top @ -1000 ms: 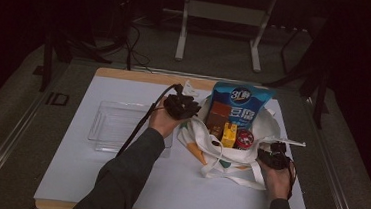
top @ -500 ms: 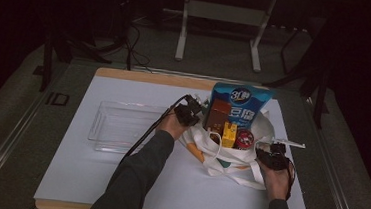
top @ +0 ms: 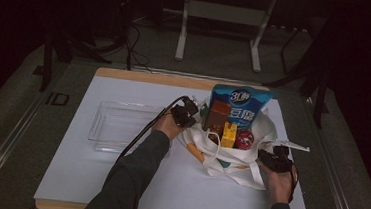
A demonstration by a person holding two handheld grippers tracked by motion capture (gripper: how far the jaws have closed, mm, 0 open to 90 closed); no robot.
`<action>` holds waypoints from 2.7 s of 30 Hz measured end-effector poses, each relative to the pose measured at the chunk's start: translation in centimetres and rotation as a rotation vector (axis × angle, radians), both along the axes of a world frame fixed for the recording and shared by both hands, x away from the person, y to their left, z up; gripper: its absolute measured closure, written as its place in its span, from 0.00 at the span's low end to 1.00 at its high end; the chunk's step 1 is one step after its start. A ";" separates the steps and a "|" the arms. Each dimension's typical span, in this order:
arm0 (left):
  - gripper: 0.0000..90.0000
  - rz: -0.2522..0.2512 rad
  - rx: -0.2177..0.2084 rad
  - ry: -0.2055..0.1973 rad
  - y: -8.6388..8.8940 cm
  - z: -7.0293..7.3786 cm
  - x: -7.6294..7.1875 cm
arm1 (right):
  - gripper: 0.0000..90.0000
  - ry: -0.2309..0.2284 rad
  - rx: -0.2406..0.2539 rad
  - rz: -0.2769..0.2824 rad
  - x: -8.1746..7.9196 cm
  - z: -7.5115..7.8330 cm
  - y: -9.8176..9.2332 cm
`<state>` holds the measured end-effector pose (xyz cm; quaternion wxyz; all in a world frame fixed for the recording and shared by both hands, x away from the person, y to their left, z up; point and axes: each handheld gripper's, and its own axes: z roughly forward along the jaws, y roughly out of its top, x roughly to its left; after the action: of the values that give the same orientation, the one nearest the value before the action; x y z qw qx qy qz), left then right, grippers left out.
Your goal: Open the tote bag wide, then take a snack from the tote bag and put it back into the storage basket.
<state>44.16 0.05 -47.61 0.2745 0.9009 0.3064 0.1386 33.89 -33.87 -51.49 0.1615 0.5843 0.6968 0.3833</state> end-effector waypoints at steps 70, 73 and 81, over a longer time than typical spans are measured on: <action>0.56 -0.280 -0.231 -0.130 2.4 8.4 -3.9 | 0.90 -0.045 -0.108 0.081 -2.7 -0.5 3.1; 0.48 -0.300 -0.257 -0.120 2.4 8.5 -3.6 | 0.90 -0.044 -0.107 0.079 -2.7 -0.5 3.1; 0.43 -0.341 -0.272 -0.117 1.4 8.7 -3.1 | 0.89 -0.042 -0.101 0.077 -2.7 -0.6 3.0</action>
<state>41.09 1.46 -38.87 0.4304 0.8846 0.1492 0.0998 31.16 -30.85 -52.07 0.1906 0.5397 0.7338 0.3659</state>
